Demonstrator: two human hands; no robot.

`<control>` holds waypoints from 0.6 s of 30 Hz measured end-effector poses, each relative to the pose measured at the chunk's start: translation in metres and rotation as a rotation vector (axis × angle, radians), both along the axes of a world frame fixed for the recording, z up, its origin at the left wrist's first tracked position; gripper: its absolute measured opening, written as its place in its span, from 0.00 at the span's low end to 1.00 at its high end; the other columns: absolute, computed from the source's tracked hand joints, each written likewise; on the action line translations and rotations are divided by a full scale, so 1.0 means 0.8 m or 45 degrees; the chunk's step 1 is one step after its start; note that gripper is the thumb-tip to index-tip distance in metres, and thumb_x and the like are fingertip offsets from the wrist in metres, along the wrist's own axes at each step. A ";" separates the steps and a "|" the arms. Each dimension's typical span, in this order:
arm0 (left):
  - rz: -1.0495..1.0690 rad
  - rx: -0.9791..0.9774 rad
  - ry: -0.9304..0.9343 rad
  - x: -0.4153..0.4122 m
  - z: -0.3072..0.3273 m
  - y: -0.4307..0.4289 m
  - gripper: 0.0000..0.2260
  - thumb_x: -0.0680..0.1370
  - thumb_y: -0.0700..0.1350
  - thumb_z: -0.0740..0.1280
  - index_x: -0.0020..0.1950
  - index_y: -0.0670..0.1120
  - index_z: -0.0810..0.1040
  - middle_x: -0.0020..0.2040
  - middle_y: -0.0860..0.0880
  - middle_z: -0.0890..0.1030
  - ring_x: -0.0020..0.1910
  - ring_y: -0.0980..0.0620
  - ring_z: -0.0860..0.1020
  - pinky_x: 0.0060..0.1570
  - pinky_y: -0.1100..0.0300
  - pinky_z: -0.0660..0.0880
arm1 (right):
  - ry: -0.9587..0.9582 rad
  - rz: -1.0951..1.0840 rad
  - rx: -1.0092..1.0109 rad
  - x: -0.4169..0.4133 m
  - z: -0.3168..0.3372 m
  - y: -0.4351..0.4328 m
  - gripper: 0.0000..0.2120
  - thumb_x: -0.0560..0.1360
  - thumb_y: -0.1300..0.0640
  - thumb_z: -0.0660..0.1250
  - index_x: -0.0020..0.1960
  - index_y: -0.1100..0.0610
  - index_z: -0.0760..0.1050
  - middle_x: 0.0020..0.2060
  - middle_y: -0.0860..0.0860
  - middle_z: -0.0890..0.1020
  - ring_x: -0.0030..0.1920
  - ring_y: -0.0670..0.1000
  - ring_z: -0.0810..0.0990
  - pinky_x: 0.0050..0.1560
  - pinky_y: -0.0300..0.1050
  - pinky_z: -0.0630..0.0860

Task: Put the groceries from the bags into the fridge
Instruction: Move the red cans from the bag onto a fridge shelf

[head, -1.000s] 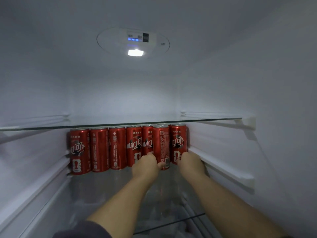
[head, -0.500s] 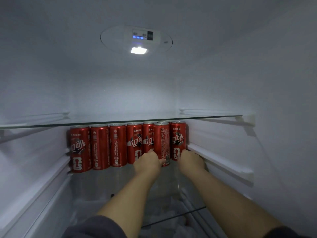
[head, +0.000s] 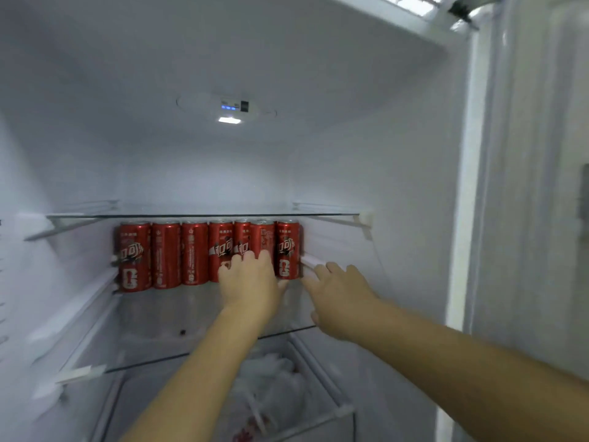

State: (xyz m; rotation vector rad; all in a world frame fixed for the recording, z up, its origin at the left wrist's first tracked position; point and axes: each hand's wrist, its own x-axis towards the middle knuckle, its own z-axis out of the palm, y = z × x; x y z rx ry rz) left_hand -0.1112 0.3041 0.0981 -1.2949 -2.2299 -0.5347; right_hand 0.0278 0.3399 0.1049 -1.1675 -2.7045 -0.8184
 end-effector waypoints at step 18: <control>-0.959 0.490 -0.465 0.445 -0.209 -0.270 0.37 0.75 0.67 0.55 0.77 0.43 0.61 0.75 0.41 0.65 0.74 0.40 0.60 0.69 0.36 0.63 | 0.152 -0.180 0.425 0.492 -0.091 -0.330 0.35 0.69 0.43 0.73 0.72 0.53 0.70 0.72 0.60 0.70 0.73 0.65 0.65 0.68 0.72 0.61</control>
